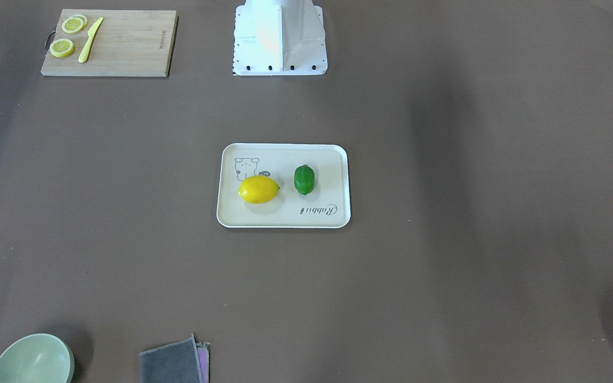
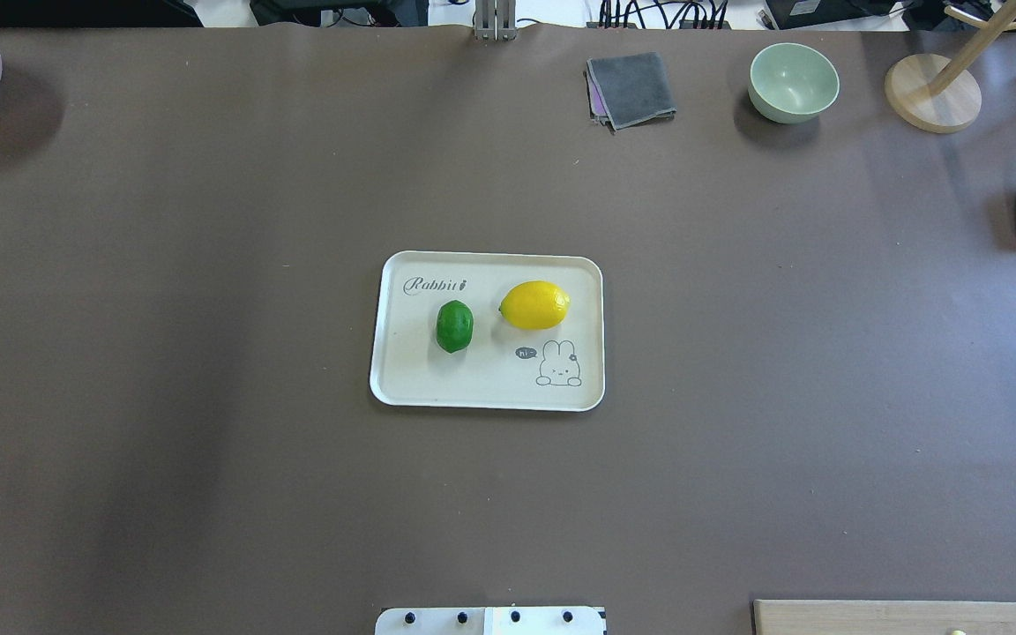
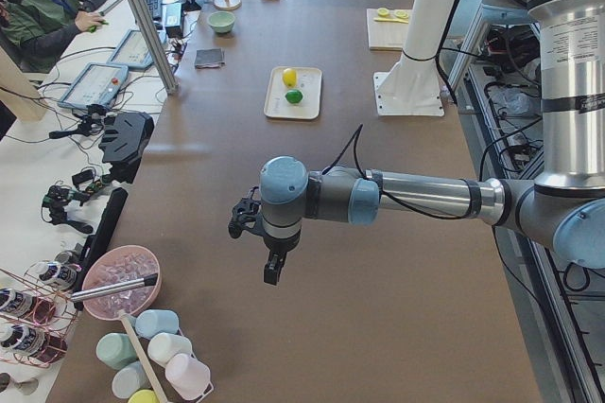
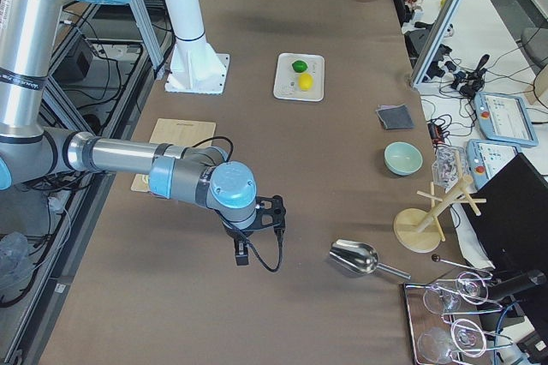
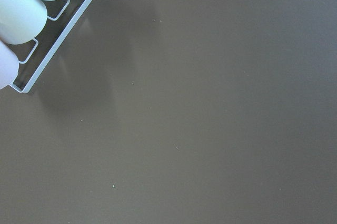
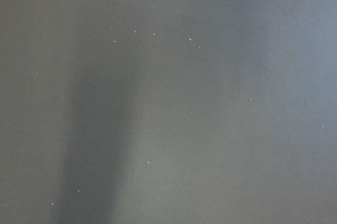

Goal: Place all lemons on tray

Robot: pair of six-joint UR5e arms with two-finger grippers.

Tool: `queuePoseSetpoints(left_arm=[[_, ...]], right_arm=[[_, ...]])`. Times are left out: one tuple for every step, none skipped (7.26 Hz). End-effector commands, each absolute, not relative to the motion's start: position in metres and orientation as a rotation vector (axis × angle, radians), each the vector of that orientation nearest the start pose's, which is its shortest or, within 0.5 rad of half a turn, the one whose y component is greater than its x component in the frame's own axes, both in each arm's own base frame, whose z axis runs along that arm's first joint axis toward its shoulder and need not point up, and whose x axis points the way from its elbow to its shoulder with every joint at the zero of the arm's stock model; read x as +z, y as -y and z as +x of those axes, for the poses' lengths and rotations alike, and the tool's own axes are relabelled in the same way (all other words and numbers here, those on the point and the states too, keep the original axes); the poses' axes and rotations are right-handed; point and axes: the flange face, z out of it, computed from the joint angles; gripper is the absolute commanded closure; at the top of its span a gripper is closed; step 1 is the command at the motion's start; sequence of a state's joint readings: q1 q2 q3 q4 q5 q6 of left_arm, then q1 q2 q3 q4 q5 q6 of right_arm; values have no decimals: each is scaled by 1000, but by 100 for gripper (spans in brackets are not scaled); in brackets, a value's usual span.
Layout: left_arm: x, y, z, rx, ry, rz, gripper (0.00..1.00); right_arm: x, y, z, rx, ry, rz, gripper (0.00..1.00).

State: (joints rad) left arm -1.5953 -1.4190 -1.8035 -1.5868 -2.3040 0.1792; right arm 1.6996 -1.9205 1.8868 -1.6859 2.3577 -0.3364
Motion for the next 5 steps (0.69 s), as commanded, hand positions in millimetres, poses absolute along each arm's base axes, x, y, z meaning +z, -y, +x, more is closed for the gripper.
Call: queuePoseSetpoints(left_arm=[[614,432,-77,182,-720,168,1],[615,433,-77,182,-721,166,1],[615,433,-77,182,-721,166,1],[613,433,-77,183,-720,170,1],[612,435,-77,184,-720,172,1]], right_arm=[[659,324,105,-139,797,44,0],[659,324,105,-139,797,44,0],[659,324,105,-139,797,44,0],[659,324,105,-137,797,44,0],[659,324,105,-137,797,44,0]])
